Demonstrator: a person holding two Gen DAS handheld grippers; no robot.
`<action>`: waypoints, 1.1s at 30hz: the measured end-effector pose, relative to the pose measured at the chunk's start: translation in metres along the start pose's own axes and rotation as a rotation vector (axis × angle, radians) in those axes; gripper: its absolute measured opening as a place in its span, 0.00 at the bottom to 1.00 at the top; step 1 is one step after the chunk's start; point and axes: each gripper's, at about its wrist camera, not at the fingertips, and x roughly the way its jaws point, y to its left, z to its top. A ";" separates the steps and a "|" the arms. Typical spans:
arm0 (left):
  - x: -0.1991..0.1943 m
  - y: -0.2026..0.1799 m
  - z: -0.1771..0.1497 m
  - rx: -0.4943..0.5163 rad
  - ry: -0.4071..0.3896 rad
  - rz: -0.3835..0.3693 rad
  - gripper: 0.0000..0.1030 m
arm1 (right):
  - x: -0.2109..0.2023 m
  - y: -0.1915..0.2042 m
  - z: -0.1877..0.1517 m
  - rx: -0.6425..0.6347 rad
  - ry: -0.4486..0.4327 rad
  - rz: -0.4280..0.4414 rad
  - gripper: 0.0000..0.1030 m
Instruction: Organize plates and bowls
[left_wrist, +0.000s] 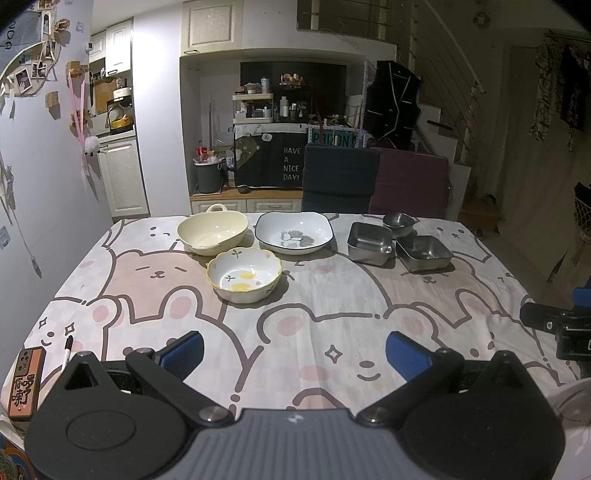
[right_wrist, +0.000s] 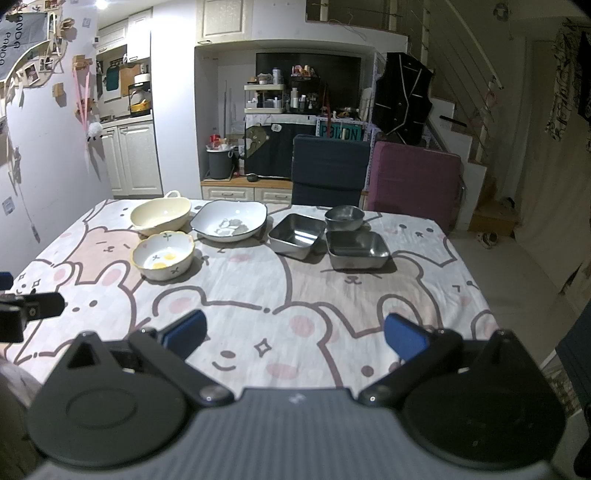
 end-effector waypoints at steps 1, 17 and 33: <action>0.000 0.000 0.000 0.000 0.000 0.000 1.00 | 0.000 0.000 0.000 0.000 0.000 0.000 1.00; -0.002 -0.005 0.002 -0.002 0.000 -0.001 1.00 | 0.000 0.002 0.000 0.003 0.000 0.003 1.00; -0.002 -0.005 0.003 -0.001 -0.001 0.000 1.00 | 0.000 -0.002 0.001 0.004 0.002 0.002 1.00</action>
